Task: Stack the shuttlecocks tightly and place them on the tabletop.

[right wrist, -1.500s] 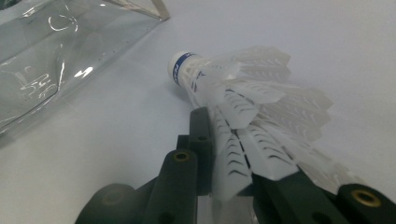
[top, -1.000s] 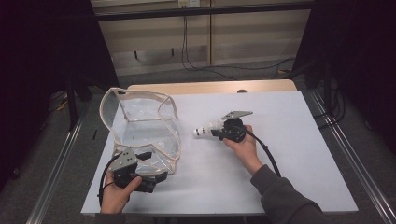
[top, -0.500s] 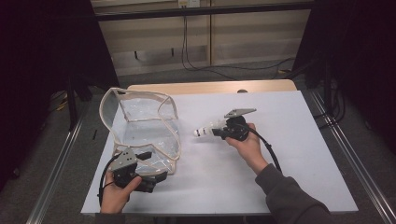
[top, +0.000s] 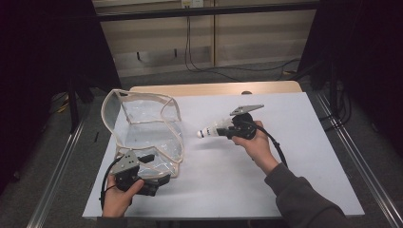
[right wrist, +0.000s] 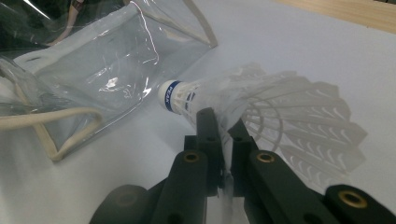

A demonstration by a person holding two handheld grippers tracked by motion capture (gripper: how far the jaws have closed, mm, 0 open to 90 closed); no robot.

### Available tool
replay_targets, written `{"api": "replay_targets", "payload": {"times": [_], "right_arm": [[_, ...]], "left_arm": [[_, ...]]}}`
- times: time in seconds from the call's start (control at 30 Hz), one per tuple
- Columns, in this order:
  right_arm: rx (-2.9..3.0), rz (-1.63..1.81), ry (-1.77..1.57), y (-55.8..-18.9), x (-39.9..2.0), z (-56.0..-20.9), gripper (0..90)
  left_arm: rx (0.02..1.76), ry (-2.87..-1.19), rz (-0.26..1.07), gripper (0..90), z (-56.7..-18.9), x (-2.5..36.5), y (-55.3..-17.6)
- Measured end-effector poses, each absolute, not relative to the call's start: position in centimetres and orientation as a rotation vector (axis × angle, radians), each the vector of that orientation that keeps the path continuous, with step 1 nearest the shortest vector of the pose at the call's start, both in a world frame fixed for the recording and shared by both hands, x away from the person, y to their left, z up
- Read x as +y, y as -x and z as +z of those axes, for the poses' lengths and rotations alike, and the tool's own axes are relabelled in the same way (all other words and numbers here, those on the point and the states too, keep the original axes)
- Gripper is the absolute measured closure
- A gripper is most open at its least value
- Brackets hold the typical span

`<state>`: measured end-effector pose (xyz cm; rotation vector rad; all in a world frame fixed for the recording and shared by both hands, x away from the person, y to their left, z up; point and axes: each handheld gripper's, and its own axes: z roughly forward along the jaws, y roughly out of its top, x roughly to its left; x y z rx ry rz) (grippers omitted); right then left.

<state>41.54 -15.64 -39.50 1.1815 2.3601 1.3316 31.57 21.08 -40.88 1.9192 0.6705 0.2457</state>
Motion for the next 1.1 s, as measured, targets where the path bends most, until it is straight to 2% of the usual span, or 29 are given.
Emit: {"api": "replay_targets", "payload": {"times": [1.1], "right_arm": [[2.391,1.356,-1.138,-41.3,-15.5,-36.9,88.3]], "left_arm": [[0.667,-1.899,0.246,4.4,-41.1,21.2,-31.5]]}}
